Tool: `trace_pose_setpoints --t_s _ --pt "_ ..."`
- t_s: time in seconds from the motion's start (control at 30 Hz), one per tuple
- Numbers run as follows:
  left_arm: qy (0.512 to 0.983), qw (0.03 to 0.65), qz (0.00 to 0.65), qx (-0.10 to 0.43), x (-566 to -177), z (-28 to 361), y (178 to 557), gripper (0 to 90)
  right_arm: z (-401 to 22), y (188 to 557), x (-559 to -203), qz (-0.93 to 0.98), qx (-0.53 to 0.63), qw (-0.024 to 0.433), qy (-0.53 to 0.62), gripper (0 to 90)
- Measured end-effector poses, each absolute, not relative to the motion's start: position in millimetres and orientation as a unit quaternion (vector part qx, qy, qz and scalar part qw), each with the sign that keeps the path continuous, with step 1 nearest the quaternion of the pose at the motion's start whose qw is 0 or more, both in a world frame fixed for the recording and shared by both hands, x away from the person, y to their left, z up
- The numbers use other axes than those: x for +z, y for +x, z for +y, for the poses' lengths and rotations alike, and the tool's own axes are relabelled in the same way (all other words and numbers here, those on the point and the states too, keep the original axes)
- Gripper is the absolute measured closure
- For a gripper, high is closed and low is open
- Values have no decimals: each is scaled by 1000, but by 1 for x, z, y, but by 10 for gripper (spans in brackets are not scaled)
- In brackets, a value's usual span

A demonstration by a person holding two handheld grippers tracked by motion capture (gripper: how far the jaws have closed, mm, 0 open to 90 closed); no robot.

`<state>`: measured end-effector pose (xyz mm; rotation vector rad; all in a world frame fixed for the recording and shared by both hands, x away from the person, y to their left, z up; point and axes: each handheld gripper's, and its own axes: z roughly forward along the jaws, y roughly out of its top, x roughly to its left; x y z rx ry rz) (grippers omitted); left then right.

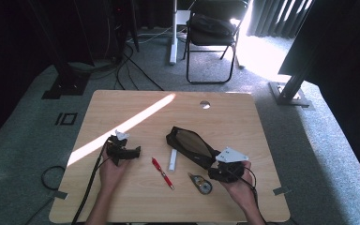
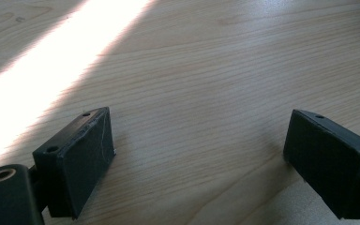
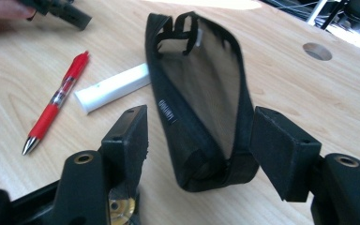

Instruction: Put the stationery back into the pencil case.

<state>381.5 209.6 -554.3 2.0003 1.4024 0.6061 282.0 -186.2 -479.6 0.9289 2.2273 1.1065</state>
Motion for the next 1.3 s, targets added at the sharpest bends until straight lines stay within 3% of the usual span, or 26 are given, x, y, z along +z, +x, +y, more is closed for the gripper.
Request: trace_pose_setpoints --t_s 1.3 --pt "758 307 528 229 -554 209 381 89 -180 255 -523 844 376 204 325 310"
